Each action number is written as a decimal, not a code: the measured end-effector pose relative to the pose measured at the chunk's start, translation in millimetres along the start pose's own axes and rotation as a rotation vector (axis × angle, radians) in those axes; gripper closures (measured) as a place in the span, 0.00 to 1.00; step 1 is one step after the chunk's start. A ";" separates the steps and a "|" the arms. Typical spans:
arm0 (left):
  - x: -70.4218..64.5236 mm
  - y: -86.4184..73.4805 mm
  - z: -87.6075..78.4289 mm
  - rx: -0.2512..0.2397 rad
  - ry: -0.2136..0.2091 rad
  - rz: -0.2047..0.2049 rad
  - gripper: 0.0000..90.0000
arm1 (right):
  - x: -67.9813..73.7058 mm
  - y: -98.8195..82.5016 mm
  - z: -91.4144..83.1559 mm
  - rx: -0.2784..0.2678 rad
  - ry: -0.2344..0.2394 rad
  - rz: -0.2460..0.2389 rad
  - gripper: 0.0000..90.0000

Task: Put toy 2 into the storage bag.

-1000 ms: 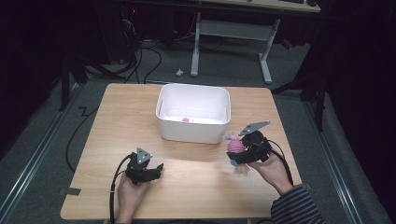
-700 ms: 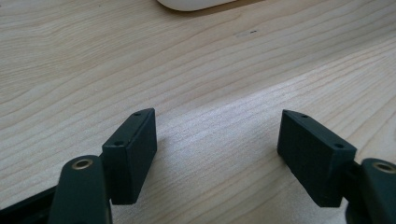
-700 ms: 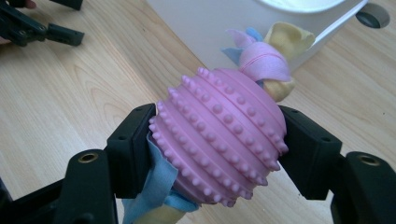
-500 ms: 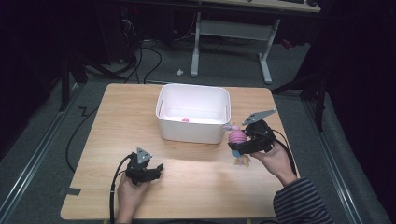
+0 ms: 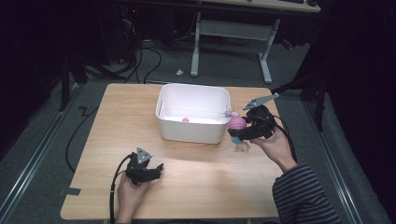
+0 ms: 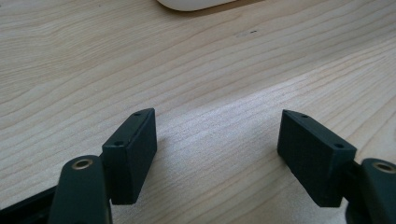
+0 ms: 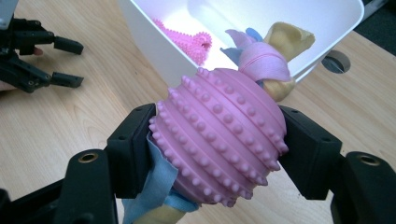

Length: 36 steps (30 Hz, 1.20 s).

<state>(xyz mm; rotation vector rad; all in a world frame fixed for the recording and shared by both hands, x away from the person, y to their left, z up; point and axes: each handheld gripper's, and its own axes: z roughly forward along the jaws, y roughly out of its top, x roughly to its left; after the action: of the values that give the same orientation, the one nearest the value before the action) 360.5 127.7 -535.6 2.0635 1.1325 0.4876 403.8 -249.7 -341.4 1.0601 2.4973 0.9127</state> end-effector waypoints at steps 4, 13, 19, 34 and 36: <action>0.0 0.0 0.0 0.000 0.000 0.001 0.32 | -2.9 9.7 1.5 -0.001 0.001 -0.002 0.37; 0.2 0.0 -0.1 0.002 0.000 0.003 0.32 | -8.8 33.1 8.1 0.004 -0.014 -0.025 0.37; 0.1 -0.1 0.0 0.000 0.000 0.001 0.32 | -12.6 50.2 15.0 0.006 -0.021 -0.031 0.37; 0.3 -0.1 -0.2 0.002 -0.001 0.004 0.32 | -16.7 78.8 38.0 0.012 -0.025 -0.047 0.37; 0.3 -0.1 -0.1 0.002 -0.001 0.003 0.32 | -17.2 82.5 40.7 0.014 -0.023 -0.047 0.37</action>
<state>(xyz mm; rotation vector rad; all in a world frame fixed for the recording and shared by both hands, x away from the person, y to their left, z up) 360.5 128.0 -535.5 2.0672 1.1298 0.4876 479.9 -200.2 -318.8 1.0062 2.5023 0.8654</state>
